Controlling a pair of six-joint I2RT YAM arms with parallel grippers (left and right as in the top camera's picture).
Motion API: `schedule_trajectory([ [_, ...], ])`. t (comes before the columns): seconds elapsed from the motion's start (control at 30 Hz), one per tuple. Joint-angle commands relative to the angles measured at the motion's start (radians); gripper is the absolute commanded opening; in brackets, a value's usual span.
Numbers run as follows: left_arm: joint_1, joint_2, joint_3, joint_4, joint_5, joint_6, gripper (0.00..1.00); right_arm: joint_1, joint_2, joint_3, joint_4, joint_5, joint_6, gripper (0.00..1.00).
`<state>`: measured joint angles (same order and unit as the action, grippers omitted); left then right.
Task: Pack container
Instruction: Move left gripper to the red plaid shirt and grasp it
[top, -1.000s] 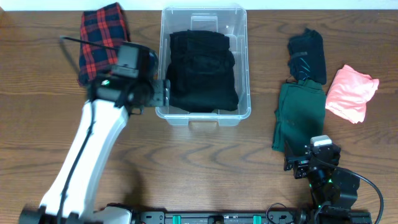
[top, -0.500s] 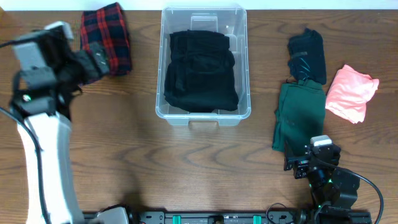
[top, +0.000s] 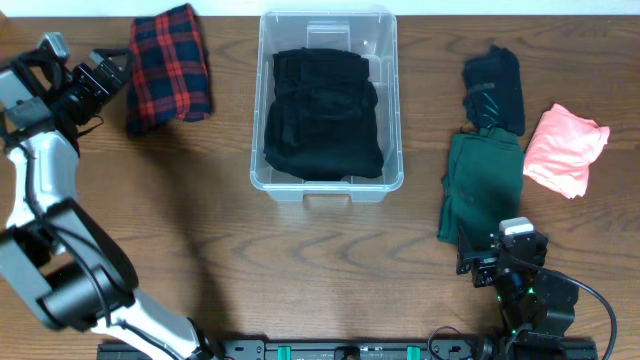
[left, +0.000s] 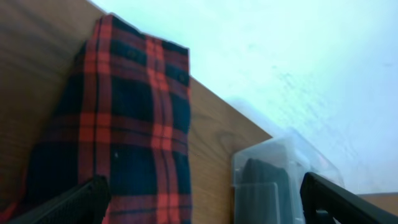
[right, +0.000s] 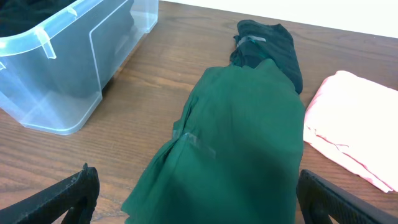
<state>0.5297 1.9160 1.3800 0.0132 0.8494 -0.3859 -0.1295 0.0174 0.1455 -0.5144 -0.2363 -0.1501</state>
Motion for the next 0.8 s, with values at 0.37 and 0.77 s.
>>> schedule_trajectory([
  [0.37,0.049,0.167,0.005,0.072,-0.13,-0.113,0.98,0.006,-0.003,-0.003,-0.001,-0.007,-0.001,0.99],
  [0.77,0.04,0.248,0.005,-0.013,-0.214,-0.09,0.98,0.006,-0.003,-0.003,-0.001,-0.007,-0.001,0.99],
])
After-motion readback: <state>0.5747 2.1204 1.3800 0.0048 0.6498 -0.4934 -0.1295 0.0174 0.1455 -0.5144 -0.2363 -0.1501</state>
